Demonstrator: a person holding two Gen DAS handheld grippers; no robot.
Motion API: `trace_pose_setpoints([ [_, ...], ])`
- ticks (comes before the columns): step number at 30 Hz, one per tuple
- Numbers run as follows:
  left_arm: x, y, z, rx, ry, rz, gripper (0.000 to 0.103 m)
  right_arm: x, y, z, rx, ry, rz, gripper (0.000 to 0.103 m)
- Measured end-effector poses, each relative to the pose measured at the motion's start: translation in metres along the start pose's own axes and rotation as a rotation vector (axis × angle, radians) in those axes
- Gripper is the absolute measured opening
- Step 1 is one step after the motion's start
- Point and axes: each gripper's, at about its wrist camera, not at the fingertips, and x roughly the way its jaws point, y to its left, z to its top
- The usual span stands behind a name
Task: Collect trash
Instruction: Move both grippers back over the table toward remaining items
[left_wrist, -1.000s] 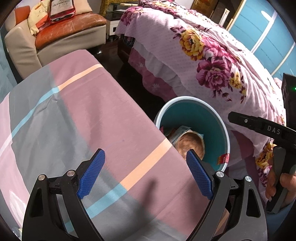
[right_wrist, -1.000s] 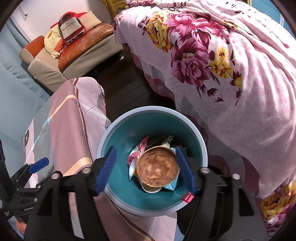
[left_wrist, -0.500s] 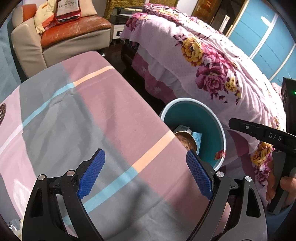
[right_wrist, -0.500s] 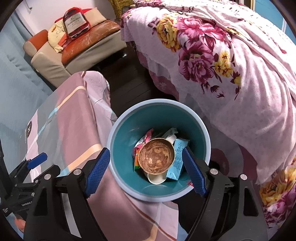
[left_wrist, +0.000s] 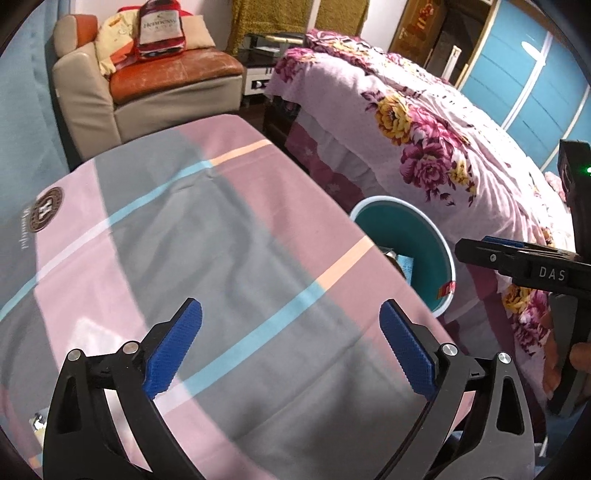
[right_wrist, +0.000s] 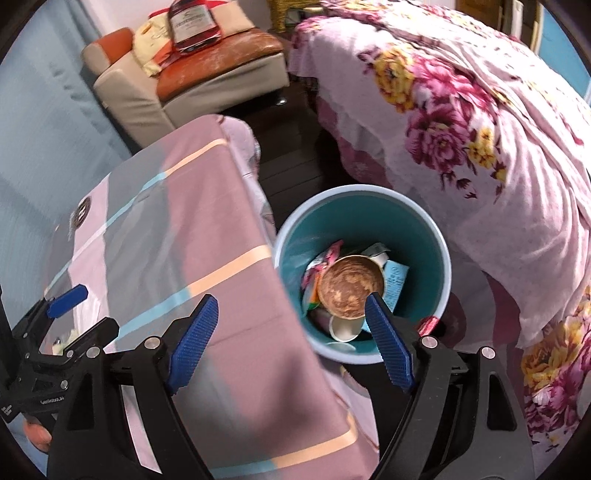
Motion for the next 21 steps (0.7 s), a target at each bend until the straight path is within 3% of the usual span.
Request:
trace_pose_setpoints([
  [11,-0.048,0.052,-0.042,0.019,-0.020,0.068,0.097,-0.013,0.070,-0.019,-0.127,0.030,0.012,0.084],
  [21,-0.071,0.133,-0.104,0.028,0.072,0.176,0.098,0.002,0.141,-0.040,-0.260,0.118,0.058,0.084],
])
